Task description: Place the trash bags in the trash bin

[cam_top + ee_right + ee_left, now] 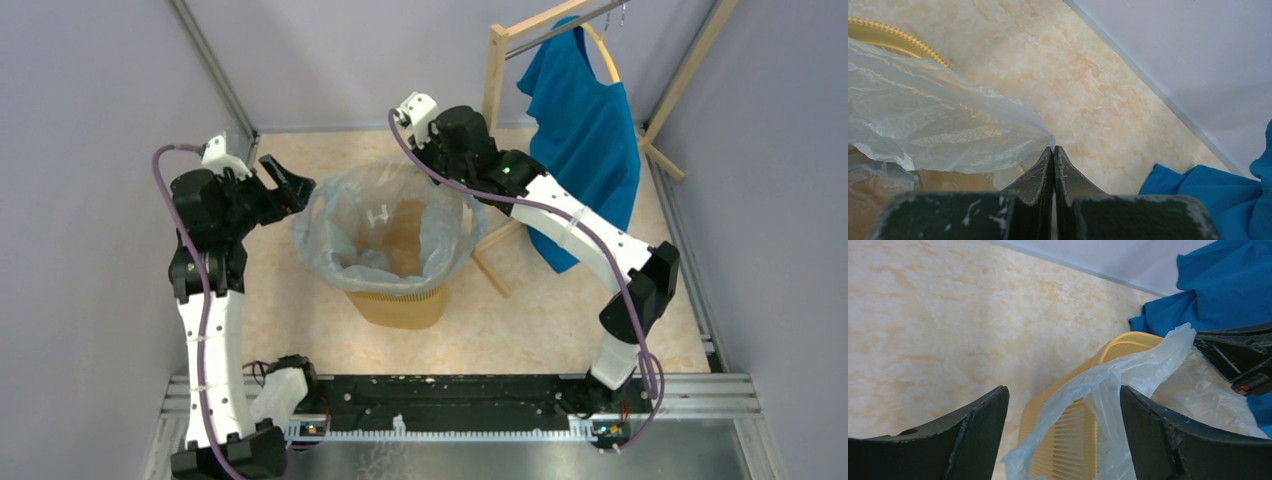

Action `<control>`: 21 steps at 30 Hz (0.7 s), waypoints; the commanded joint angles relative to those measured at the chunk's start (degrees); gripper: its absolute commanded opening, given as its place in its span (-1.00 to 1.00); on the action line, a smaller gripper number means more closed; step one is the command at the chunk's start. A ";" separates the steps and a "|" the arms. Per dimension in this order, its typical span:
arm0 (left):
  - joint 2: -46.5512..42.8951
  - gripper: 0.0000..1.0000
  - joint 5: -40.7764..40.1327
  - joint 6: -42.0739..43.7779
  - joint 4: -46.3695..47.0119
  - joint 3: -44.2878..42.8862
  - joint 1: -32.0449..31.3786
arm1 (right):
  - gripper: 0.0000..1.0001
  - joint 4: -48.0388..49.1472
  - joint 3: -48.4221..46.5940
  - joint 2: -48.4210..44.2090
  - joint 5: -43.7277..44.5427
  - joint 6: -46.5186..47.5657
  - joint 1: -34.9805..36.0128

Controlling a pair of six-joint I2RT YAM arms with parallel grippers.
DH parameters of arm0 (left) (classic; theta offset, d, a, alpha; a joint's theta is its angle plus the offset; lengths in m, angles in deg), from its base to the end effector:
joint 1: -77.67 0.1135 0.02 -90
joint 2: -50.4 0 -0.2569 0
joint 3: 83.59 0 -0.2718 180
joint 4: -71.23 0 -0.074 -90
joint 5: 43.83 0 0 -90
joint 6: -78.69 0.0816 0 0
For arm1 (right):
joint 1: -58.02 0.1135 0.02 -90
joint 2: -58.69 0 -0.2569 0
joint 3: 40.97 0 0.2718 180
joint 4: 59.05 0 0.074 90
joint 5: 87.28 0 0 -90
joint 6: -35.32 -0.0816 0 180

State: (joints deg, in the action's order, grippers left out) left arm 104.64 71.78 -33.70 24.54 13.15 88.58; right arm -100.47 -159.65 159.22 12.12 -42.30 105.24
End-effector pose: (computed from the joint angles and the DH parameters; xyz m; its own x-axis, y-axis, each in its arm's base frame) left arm 0.2504 0.0123 0.4090 -0.3646 -0.4201 -0.8310 0.1026 0.8689 -0.4842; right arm 0.3271 0.3338 0.3897 -0.1287 -0.4505 -0.8835 -0.6653 0.6999 -0.2600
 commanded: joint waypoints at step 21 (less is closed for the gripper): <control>4.11 0.01 5.42 0.78 5.00 4.85 -0.04 | -0.97 1.68 -2.50 0.46 -2.23 -1.75 -0.64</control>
State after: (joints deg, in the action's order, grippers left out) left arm 108.84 74.55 -31.78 24.08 17.37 88.50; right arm -100.19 -159.65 159.27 10.94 -42.80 105.07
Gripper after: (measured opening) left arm 0.587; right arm 0.007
